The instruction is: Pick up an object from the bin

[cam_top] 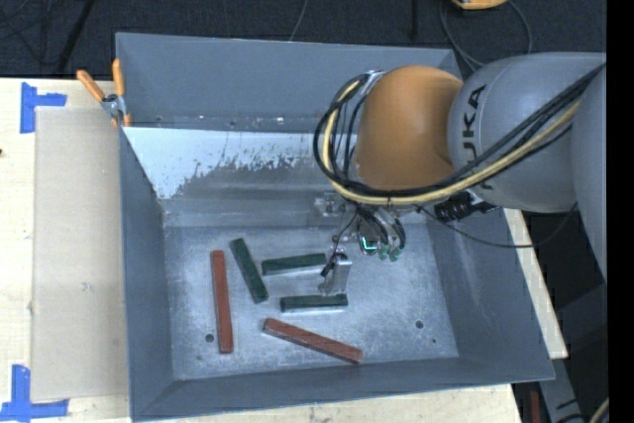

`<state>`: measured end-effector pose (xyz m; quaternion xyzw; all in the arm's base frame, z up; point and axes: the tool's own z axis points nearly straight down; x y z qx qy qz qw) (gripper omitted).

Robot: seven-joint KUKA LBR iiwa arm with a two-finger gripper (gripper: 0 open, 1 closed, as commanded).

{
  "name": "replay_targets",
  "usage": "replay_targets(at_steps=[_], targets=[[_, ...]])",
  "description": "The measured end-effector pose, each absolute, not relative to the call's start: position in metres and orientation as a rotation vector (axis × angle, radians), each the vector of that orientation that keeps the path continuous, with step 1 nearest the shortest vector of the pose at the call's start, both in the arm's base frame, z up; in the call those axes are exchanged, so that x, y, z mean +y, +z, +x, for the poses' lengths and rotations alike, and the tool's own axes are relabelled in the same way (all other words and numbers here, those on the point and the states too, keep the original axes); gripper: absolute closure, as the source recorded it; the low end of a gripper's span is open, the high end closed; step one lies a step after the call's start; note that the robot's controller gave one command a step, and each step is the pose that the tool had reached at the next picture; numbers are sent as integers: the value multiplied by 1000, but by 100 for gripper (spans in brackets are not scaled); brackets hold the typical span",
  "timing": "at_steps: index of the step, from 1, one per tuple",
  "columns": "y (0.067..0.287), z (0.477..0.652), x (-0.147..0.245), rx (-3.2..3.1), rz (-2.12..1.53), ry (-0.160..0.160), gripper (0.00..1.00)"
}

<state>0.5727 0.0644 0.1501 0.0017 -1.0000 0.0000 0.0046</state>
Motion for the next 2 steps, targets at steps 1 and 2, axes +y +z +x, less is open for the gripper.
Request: replay_targets(at_steps=[1,2], targets=[[65,616,38,-3137,85,0,0],[70,617,38,-3141,82,0,100]])
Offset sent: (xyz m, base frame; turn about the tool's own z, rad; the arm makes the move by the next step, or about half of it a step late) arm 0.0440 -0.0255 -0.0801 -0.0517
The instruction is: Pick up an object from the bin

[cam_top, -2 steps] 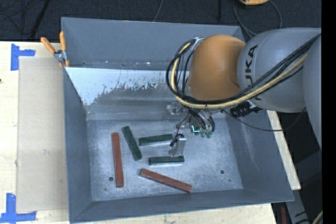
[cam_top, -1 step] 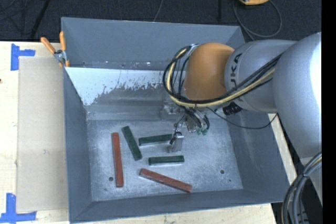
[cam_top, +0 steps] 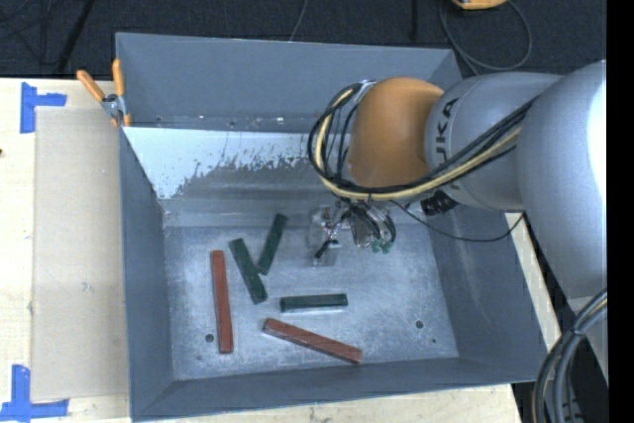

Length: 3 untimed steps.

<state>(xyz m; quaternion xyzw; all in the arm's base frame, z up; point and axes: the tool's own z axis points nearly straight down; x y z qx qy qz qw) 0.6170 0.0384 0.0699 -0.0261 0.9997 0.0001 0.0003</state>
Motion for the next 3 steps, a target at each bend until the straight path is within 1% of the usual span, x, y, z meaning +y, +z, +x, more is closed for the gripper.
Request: replay_targets(at_steps=[1,2,3], targets=[[70,617,39,3140,-81,1,0],[76,617,93,3140,-49,5,0],[72,562,146,3142,171,2,0]])
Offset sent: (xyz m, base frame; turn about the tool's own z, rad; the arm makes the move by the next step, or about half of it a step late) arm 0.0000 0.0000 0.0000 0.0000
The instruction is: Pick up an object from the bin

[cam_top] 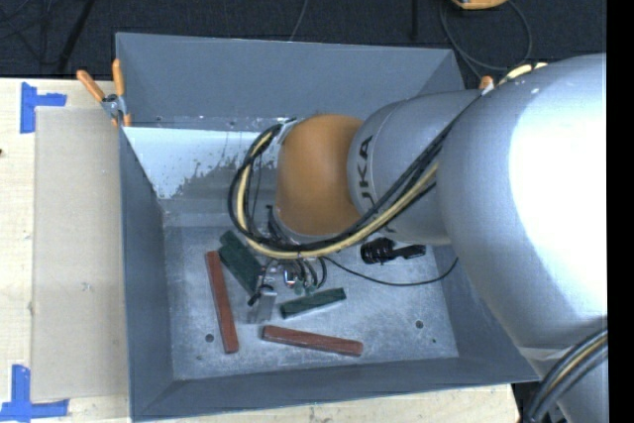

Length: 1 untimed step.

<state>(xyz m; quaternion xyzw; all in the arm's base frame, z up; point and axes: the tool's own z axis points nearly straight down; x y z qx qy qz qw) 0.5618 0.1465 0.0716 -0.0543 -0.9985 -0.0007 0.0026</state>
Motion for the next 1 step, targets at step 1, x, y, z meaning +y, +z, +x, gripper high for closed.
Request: replay_targets(at_steps=[1], targets=[[72,563,145,-3135,-175,0,100]])
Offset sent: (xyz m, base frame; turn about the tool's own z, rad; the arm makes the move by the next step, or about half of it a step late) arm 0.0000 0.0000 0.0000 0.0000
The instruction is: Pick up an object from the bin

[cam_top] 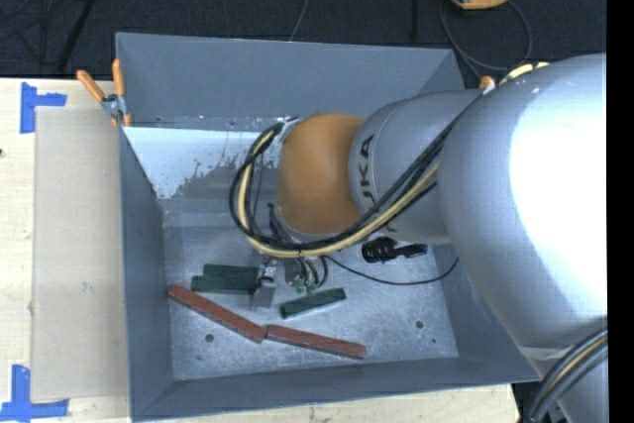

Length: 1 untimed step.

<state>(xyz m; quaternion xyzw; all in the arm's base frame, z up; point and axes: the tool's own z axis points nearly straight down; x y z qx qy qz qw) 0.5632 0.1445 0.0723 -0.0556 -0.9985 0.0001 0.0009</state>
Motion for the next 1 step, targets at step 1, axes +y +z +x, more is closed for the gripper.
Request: replay_targets(at_steps=[1], targets=[[93,548,159,-3132,-215,0,100]])
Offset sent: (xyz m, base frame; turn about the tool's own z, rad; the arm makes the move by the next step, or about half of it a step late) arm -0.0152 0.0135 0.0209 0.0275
